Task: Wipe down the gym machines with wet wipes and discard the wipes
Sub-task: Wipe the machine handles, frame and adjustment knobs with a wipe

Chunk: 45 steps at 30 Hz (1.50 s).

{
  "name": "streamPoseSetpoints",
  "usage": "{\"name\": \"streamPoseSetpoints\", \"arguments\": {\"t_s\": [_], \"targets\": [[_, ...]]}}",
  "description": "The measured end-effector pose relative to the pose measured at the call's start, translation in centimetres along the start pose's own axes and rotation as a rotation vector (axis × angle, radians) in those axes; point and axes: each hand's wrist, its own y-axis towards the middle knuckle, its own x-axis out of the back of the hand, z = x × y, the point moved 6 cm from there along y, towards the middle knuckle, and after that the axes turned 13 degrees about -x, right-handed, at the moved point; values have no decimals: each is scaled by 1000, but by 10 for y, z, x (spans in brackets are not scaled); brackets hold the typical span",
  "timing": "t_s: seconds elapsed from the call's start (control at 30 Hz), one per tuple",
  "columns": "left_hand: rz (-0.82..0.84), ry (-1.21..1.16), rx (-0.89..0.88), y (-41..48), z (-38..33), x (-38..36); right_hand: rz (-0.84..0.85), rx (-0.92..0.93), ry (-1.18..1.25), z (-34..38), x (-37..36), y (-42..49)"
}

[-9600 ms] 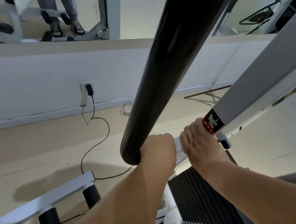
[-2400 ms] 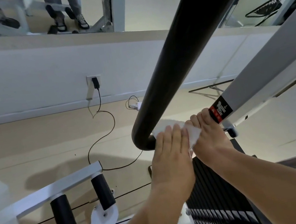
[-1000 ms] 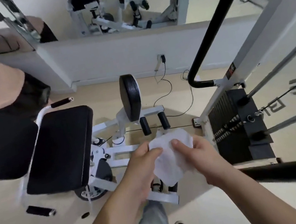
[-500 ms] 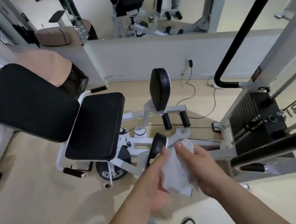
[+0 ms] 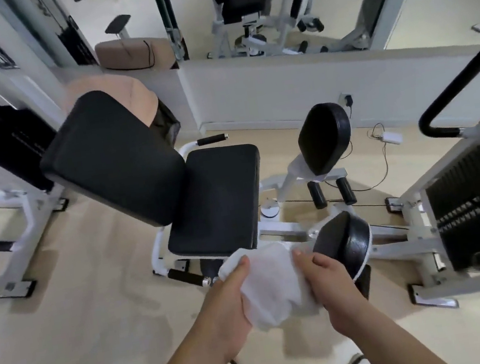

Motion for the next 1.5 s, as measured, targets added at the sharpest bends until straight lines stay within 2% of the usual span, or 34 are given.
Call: {"name": "streamPoseSetpoints", "arguments": {"t_s": [0.13, 0.3, 0.43, 0.57, 0.77, 0.83, 1.0, 1.1, 1.17, 1.23, 1.43, 1.5], "targets": [[-13, 72, -1, 14, -24, 63, -117, -10, -97, -19, -49, 14], [-41, 227, 31, 31, -38, 105, -175, 23, -196, -23, -77, 24], [-69, 357, 13, 56, -33, 127, -83, 17, -208, -29, -95, 48], [-23, 421, 89, 72, -21, 139, -23, -52, -231, -47, -109, 66], [166, 542, 188, 107, -9, 172, 119, -169, -17, -85, -155, 87], [189, 590, 200, 126, -10, 192, 140, -149, 80, -100, -178, 104], [155, 792, 146, 182, -25, 261, -38, -75, 247, -130, -234, 138], [223, 894, 111, 203, -39, 292, -201, -32, 311, -144, -265, 152], [272, 955, 80, 213, -48, 308, -370, -11, 289, -151, -280, 156], [330, 1007, 21, 225, -53, 317, -467, 12, 276, -153, -291, 163], [396, 1038, -126, 283, -39, 340, -583, 168, 31, -133, -294, 215], [436, 1131, -197, 308, -23, 347, -720, 262, -194, -133, -295, 232]]}}
